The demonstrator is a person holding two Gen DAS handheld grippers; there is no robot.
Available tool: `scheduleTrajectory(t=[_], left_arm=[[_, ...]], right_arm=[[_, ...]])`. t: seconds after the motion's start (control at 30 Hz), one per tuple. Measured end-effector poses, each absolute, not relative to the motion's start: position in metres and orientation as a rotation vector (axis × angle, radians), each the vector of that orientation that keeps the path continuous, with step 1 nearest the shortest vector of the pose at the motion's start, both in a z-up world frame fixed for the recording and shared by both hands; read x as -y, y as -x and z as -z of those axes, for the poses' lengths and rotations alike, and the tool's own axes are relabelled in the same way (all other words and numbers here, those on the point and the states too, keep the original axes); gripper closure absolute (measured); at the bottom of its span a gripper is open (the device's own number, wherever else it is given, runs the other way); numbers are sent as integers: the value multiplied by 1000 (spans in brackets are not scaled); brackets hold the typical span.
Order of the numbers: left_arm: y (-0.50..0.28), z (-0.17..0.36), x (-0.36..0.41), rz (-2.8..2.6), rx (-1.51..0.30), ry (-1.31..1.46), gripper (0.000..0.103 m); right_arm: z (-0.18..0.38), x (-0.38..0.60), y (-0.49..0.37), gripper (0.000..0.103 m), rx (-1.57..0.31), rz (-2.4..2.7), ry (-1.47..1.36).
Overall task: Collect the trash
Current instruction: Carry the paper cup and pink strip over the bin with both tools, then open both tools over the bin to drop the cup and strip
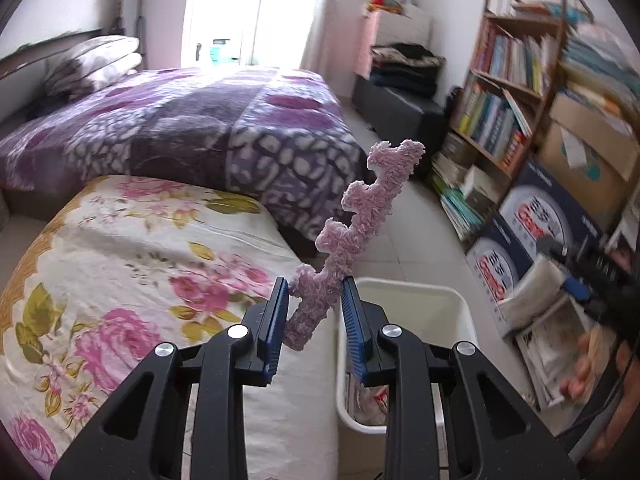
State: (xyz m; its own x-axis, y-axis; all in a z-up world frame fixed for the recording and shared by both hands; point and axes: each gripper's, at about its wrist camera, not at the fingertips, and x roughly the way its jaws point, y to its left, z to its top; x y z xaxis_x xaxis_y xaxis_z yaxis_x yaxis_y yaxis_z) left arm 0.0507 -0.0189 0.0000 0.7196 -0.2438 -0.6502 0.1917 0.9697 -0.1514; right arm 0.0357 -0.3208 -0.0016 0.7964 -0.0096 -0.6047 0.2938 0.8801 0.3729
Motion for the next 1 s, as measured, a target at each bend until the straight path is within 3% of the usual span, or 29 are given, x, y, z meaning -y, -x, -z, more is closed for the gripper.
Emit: scheduleTrajectory(t=[0.5, 0.53, 0.57, 0.6, 0.77, 0.83, 0.9, 1.0], left_arm=[[-67, 16, 113, 431, -849, 35, 73], [-70, 16, 120, 459, -865, 38, 68], [-74, 15, 126, 480, -882, 45, 48], [-75, 13, 129, 487, -882, 55, 34], [-67, 9, 117, 442, -863, 64, 30], [-58, 5, 105, 389, -832, 41, 26], [-44, -3, 90, 311, -768, 10, 15], [-27, -16, 68, 214, -670, -9, 7]], right_arm=[[-7, 385, -5, 17, -534, 281, -653], [-8, 387, -3, 17, -527, 289, -655], [-9, 389, -1, 17, -519, 299, -656], [-10, 392, 2, 17, -506, 312, -658], [-15, 394, 7, 17, -488, 358, -631], [-22, 381, 7, 12, -480, 371, -553], [-28, 364, 6, 9, -476, 362, -481], [-40, 330, 11, 7, -445, 363, -357]])
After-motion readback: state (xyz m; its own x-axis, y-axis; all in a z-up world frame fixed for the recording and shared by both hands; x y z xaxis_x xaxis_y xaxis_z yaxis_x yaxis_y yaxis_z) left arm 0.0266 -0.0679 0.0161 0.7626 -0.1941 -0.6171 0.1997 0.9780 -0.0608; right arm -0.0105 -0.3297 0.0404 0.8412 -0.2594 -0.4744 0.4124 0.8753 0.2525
